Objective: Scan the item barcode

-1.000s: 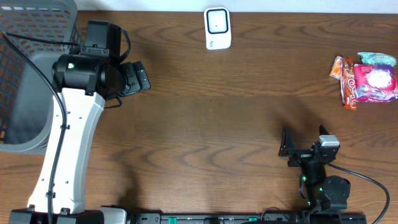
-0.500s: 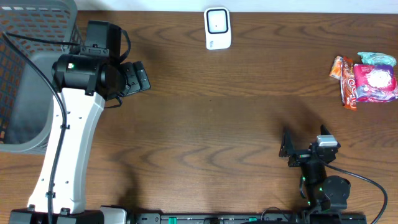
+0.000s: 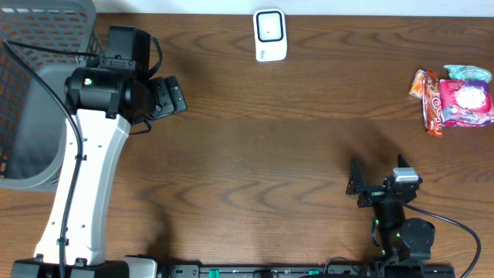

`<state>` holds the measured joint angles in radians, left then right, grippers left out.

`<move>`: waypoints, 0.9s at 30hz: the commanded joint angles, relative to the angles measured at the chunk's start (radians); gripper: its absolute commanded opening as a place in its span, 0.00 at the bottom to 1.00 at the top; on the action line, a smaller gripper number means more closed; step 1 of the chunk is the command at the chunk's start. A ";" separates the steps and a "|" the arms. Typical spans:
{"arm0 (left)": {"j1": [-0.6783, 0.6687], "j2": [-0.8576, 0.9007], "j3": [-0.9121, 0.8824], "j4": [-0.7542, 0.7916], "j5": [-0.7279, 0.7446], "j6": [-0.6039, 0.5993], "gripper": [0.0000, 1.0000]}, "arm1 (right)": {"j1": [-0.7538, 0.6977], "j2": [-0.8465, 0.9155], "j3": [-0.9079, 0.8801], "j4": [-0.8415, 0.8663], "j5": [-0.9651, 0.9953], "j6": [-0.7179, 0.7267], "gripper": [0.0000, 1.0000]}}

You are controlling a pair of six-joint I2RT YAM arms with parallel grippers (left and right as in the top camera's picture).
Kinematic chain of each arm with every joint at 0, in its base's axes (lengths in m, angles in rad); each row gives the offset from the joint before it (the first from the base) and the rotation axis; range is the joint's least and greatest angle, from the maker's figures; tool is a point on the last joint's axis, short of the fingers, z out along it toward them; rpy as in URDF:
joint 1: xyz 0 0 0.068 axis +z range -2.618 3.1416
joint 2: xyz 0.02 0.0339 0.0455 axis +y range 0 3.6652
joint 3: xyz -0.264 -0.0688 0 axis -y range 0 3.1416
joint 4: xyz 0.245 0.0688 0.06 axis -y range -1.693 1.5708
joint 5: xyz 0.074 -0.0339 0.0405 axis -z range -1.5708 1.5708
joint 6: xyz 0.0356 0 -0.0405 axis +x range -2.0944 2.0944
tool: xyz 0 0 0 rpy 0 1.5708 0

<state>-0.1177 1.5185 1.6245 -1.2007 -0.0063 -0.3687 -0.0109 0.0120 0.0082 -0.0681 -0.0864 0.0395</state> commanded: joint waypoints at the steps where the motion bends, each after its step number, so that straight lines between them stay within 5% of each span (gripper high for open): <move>1: 0.003 -0.009 0.000 -0.003 -0.010 0.005 0.98 | -0.008 -0.006 -0.003 -0.002 -0.006 -0.018 0.99; 27: 0.003 -0.059 -0.014 -0.004 -0.013 0.024 0.98 | -0.008 -0.006 -0.003 -0.002 -0.006 -0.018 0.99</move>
<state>-0.1177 1.5139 1.6245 -1.2007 -0.0067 -0.3630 -0.0109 0.0120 0.0082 -0.0677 -0.0868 0.0372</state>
